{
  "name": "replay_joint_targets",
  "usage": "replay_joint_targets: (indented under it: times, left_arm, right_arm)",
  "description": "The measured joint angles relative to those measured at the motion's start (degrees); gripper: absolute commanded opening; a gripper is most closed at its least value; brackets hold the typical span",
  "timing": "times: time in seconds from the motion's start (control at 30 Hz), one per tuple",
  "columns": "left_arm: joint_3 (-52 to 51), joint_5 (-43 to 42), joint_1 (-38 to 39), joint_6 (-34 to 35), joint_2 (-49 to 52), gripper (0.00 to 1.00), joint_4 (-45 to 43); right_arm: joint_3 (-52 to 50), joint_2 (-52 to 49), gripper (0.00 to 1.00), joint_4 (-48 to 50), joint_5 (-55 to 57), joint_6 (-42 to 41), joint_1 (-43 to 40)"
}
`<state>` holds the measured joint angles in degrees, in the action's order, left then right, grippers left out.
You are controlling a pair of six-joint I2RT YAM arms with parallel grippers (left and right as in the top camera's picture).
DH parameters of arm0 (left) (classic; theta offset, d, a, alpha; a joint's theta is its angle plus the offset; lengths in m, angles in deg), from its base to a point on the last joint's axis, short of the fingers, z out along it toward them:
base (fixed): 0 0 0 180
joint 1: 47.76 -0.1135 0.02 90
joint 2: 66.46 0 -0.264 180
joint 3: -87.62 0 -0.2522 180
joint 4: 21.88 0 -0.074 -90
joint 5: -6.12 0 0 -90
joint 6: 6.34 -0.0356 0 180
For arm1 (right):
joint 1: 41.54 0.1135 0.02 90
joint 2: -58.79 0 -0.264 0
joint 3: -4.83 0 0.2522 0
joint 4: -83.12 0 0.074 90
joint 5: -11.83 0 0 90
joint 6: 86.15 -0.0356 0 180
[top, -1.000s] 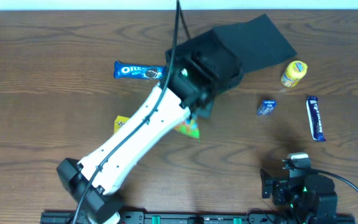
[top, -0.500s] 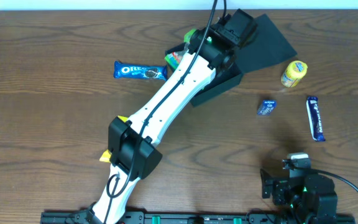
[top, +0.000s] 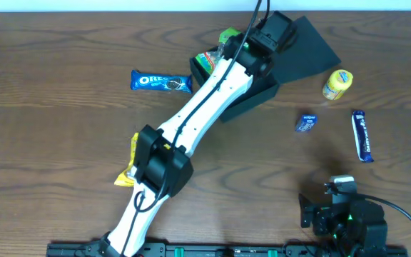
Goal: Pack container
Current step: 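Lift the Haribo bag with the left gripper and carry it over the black box, then lower the Haribo bag into the box and open the left gripper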
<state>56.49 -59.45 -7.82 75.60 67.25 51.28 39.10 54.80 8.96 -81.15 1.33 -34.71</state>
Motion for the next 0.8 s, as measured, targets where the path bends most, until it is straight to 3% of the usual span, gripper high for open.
replay_joint_targets:
  times: [0.8]
  left_arm:
    - [-0.5,0.0,2.2,-1.0,6.0,0.06,-0.2]
  right_arm:
    - [0.0,0.0,0.99,0.0,0.0,0.0,0.0]
